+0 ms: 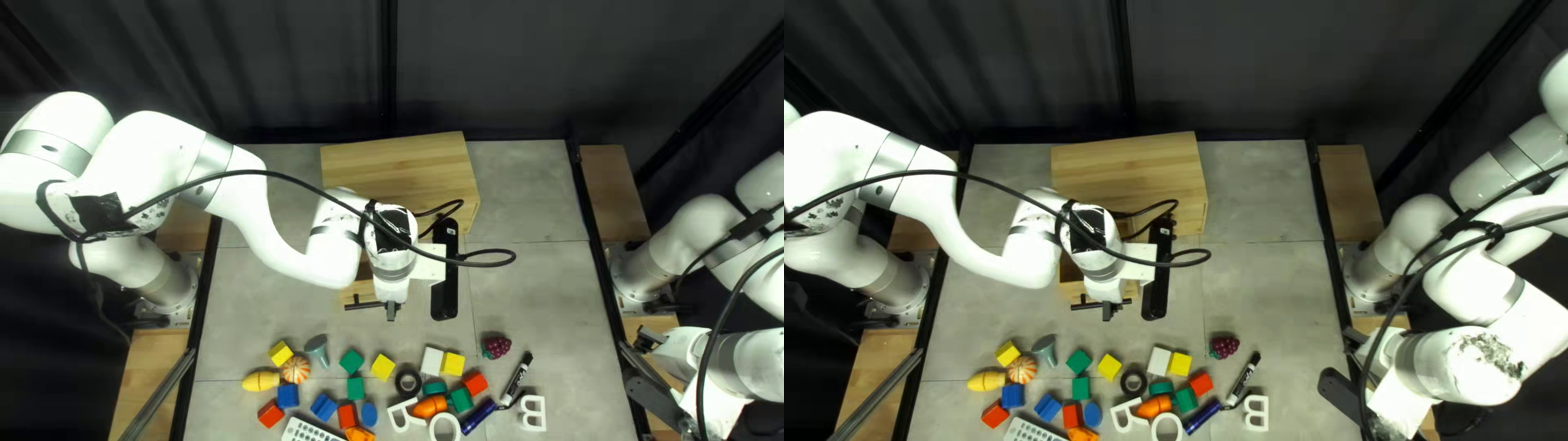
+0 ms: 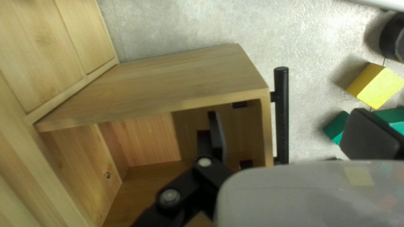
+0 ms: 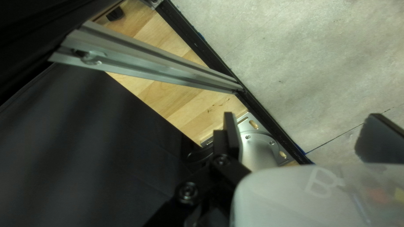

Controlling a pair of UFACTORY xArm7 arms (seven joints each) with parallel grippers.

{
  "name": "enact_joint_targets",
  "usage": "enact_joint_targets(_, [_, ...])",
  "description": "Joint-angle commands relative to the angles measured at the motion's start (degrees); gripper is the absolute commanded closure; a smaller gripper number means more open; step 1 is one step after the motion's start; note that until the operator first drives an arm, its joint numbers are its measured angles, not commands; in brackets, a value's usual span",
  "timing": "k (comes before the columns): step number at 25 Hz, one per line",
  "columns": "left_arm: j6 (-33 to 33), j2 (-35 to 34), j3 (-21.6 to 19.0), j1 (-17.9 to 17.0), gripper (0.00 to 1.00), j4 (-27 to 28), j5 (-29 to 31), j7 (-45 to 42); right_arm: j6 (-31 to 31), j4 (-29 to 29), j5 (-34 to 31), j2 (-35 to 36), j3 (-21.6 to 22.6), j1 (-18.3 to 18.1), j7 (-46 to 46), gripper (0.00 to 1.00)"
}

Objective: Open drawers and place objects into drawer and close

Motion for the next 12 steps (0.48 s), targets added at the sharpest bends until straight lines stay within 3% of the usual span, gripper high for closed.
enact_joint_targets(1, [0.14,0.5,0.08,0.1,0.0,0.81,-0.09,0.12,0.0,0.0,0.0,0.0,0.0,0.0,0.0,0.0])
enact_joint_targets(12, [-0.04,1.24,0.15,0.14,0.0,1.81,-0.32,-0.28,0.0,0.0,0.0,0.0,0.0,0.0,0.0,0.0])
